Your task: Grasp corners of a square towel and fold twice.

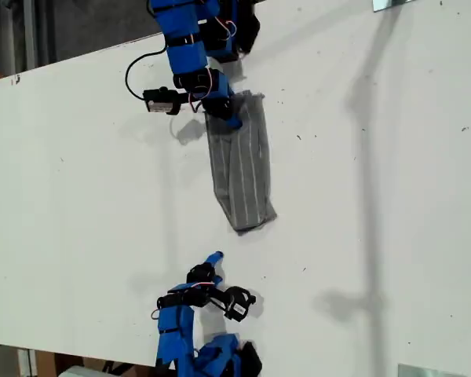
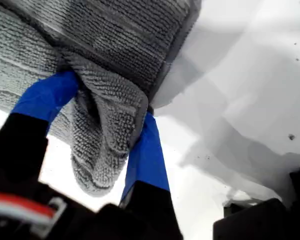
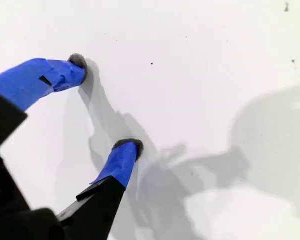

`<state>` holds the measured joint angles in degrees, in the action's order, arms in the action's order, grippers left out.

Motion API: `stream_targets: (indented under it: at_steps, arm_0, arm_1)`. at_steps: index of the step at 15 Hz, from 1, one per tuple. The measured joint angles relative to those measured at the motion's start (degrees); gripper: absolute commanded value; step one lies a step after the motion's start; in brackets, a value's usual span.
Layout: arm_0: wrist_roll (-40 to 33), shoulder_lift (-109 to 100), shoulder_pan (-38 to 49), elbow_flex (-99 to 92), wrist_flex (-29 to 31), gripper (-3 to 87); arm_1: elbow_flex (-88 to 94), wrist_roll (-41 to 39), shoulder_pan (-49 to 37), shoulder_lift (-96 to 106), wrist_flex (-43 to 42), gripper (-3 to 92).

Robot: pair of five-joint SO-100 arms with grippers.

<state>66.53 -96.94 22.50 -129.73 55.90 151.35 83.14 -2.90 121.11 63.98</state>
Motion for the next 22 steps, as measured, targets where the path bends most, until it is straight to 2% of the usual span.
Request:
stream_targets:
  at_steps: [1,6,10,16,18,22]
  arm_0:
    - [0.0,0.0,0.0,0.0,0.0,26.1]
    - [0.0,0.0,0.0,0.0,0.0,26.1]
    - [0.0,0.0,0.0,0.0,0.0,26.1]
    - [0.0,0.53,0.0,0.53,0.0,26.1]
    - [-0.09,1.23,0.0,1.23,0.18,26.1]
    - [-0.09,1.32,0.0,1.32,0.18,26.1]
  arm_1:
    - [0.0,0.79,0.53,0.09,-0.09,0.0]
    - [-0.26,5.71,3.96,1.67,0.62,-0.1]
    - [-9.58,5.89,5.89,6.33,13.71,-0.1]
    - [-14.68,-7.03,7.65,28.3,15.56,-0.1]
    - [-24.17,-7.29,5.45,17.23,20.13,-0.1]
    - [-63.37,-7.73,2.37,-25.05,41.66,-0.1]
